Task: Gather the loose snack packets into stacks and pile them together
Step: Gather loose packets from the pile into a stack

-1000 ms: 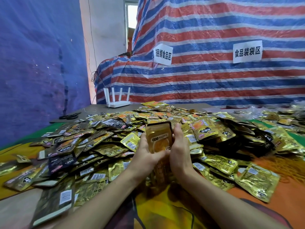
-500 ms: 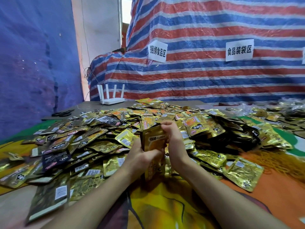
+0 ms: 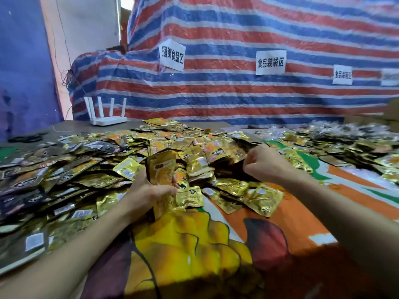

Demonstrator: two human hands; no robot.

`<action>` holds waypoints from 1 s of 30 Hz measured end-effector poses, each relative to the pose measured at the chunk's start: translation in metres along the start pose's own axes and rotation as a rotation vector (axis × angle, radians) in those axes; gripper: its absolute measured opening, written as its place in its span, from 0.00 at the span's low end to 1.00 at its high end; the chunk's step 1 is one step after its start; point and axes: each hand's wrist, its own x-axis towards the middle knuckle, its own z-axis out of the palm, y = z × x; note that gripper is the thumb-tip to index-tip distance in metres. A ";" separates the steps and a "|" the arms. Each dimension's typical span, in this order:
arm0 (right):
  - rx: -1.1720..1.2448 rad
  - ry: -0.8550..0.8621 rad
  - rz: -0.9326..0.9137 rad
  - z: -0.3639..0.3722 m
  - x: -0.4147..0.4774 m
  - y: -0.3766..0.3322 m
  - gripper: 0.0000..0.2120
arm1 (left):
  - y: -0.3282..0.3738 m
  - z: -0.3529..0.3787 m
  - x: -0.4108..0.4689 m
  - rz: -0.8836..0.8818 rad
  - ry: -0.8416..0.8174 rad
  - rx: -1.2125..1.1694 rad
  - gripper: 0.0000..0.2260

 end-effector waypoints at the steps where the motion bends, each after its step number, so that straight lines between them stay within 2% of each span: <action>1: -0.121 -0.058 0.057 -0.011 0.002 0.017 0.05 | 0.001 0.001 0.001 0.004 0.006 -0.003 0.15; 5: -0.278 -0.180 0.190 -0.033 0.000 0.068 0.06 | 0.002 0.001 0.001 0.014 -0.009 0.005 0.17; 10: -0.355 -0.323 0.128 -0.022 -0.007 0.095 0.10 | 0.004 0.000 0.000 0.025 -0.026 -0.026 0.19; 15: -0.419 -0.212 -0.007 -0.009 -0.007 0.093 0.09 | 0.004 0.000 0.000 0.026 -0.029 -0.035 0.20; 19: -0.589 -0.226 0.031 -0.012 -0.006 0.083 0.08 | 0.003 -0.001 0.001 0.010 -0.024 -0.035 0.19; 21: -0.596 -0.154 0.065 -0.020 -0.004 0.077 0.04 | 0.002 -0.001 0.002 -0.003 -0.006 -0.060 0.19; 23: -0.486 -0.017 0.074 -0.029 -0.001 0.068 0.08 | 0.000 -0.002 0.003 -0.020 0.027 -0.086 0.20; 25: -0.228 0.052 0.027 -0.032 0.002 0.052 0.09 | 0.000 -0.002 0.003 -0.049 0.057 -0.117 0.19; 30: 0.349 -0.106 -0.165 -0.009 -0.001 -0.016 0.07 | 0.003 -0.004 0.004 -0.126 0.097 -0.252 0.19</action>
